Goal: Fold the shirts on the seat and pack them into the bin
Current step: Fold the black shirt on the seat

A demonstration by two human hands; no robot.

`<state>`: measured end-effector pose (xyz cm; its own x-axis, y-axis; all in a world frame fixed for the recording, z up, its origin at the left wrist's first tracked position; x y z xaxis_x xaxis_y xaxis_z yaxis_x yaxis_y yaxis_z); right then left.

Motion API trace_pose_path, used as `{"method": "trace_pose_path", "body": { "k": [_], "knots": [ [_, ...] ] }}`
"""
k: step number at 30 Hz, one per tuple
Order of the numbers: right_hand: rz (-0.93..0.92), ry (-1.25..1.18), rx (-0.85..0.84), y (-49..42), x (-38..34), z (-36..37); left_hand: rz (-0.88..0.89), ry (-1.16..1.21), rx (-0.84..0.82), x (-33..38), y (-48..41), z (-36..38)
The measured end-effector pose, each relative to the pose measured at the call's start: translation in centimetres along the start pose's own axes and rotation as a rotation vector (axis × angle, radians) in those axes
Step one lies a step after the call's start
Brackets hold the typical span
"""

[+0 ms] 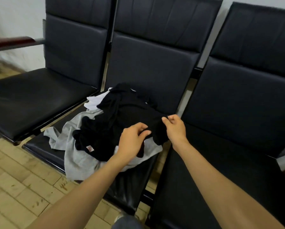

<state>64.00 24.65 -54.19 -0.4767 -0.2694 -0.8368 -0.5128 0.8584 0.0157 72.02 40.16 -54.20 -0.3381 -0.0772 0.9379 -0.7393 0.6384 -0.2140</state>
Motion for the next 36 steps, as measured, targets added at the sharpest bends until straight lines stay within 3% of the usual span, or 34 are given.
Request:
{"method": "trace_pose_path", "body": {
  "k": [6, 12, 15, 17, 20, 23, 26, 29, 31, 36],
  "knots": [
    [0.096, -0.048, 0.1, 4.0, 4.3, -10.2, 0.008, 0.005, -0.162, 4.5, 4.7, 8.0],
    [0.153, 0.024, 0.254, 8.5, 11.3, -22.8, 0.059, 0.103, -0.428, 10.3, 11.9, 20.4],
    [0.215, 0.135, 0.297, 10.4, 16.2, -27.7, 0.054, 0.167, -0.629, 11.5, 15.8, 25.9],
    [0.299, 0.311, 0.236, 11.2, 19.8, -29.3, 0.062, 0.14, -0.766, 10.7, 17.6, 28.3],
    [0.402, 0.599, 0.064, 12.2, 24.7, -29.1, 0.103, -0.13, -0.711, 7.0, 16.8, 28.4],
    [0.239, 0.576, 0.012, 12.9, 25.3, -25.8, 0.123, -0.475, -0.601, 2.7, 14.3, 26.2],
    [0.052, 0.534, -0.117, 13.7, 24.8, -21.2, 0.095, -0.806, -0.738, -0.7, 12.8, 24.6],
    [-0.025, 0.727, -0.308, 14.4, 25.9, -18.2, 0.19, -0.902, -0.703, -1.6, 11.3, 23.0],
    [-0.02, 0.738, -0.322, 14.2, 26.5, -18.0, 0.29, -0.903, -0.641, -1.5, 10.3, 21.7],
    [0.018, 0.669, -0.328, 14.6, 26.3, -17.7, 0.338, -0.975, -0.734, -2.3, 9.8, 19.3]
  ]
}}
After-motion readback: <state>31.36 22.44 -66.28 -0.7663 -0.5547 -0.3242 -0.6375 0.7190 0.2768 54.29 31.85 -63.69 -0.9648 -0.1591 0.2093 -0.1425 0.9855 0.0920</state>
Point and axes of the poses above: each hand's wrist, its own y-axis away from the middle knuckle, its own z-axis out of the palm, x = y × z, the point moved 6 cm from there along -y, towards the middle knuckle, and after that the axes turned 11 degrees about y, right-handed, at the moved point
